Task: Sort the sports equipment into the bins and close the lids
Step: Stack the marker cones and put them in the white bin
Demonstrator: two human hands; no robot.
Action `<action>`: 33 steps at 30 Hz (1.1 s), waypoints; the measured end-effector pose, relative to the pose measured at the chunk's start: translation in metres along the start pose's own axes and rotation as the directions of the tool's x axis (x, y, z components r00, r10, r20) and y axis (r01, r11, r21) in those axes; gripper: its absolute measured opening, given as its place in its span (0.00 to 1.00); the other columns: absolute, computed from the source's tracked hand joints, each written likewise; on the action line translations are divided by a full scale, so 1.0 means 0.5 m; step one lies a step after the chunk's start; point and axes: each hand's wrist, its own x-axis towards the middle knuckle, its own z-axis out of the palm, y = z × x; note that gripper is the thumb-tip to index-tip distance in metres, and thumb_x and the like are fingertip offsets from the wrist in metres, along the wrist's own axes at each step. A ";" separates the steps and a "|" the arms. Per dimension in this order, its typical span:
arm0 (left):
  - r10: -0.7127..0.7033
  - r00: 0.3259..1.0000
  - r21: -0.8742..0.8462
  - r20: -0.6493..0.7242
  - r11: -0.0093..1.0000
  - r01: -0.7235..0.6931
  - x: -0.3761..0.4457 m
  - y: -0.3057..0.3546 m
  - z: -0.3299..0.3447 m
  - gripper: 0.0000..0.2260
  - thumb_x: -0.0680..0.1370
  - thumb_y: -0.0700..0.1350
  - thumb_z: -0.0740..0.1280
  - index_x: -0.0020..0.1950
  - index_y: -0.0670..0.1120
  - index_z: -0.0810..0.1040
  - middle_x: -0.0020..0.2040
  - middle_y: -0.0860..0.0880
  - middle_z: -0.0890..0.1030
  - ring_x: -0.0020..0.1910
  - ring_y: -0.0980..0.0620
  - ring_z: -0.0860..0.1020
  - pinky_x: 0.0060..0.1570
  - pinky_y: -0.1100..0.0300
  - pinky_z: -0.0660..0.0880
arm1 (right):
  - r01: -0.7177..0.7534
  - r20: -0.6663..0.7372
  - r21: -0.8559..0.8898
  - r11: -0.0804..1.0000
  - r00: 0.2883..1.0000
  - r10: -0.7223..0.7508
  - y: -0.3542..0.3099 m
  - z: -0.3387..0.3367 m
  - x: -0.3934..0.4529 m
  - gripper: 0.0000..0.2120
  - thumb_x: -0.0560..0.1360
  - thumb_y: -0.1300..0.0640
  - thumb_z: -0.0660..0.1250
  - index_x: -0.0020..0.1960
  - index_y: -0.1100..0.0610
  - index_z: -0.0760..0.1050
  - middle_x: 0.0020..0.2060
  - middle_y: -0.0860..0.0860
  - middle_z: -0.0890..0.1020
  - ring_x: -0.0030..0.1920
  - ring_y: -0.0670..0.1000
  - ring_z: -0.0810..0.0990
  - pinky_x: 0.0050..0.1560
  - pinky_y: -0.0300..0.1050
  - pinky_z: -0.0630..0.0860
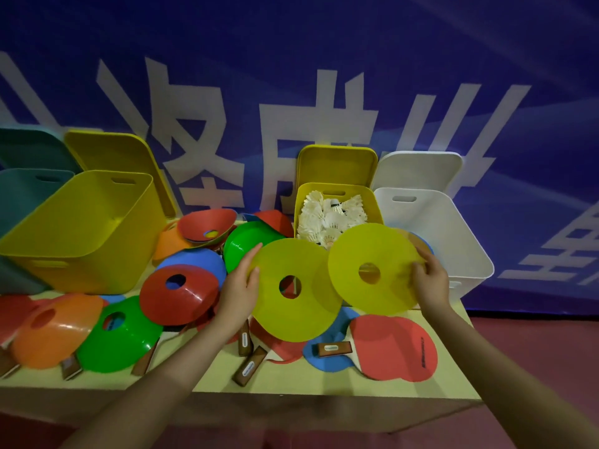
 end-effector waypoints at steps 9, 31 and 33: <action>-0.081 0.995 -0.194 0.060 0.977 0.091 0.027 0.035 0.017 0.21 0.82 0.37 0.57 0.71 0.55 0.66 0.47 0.49 0.79 0.29 0.60 0.74 0.29 0.65 0.71 | -0.217 -0.148 0.151 0.964 0.960 0.239 -0.016 -0.027 -0.019 0.23 0.75 0.67 0.56 0.68 0.57 0.69 0.53 0.60 0.76 0.47 0.55 0.74 0.50 0.51 0.73; -0.204 0.972 -0.161 -0.115 0.970 0.184 0.176 0.167 0.285 0.22 0.81 0.36 0.57 0.74 0.51 0.63 0.72 0.49 0.68 0.66 0.52 0.71 0.59 0.62 0.70 | -0.166 0.144 -0.266 0.950 0.967 0.210 0.100 -0.070 0.316 0.37 0.61 0.53 0.56 0.70 0.62 0.62 0.58 0.66 0.77 0.57 0.68 0.75 0.55 0.55 0.70; -0.220 0.965 -0.128 -0.141 0.971 0.202 0.176 0.171 0.304 0.22 0.81 0.37 0.57 0.74 0.51 0.63 0.73 0.48 0.66 0.69 0.48 0.68 0.59 0.60 0.68 | -0.144 0.212 -0.289 0.946 0.954 0.210 0.116 -0.060 0.337 0.39 0.59 0.53 0.55 0.70 0.61 0.63 0.58 0.65 0.77 0.57 0.67 0.75 0.54 0.54 0.70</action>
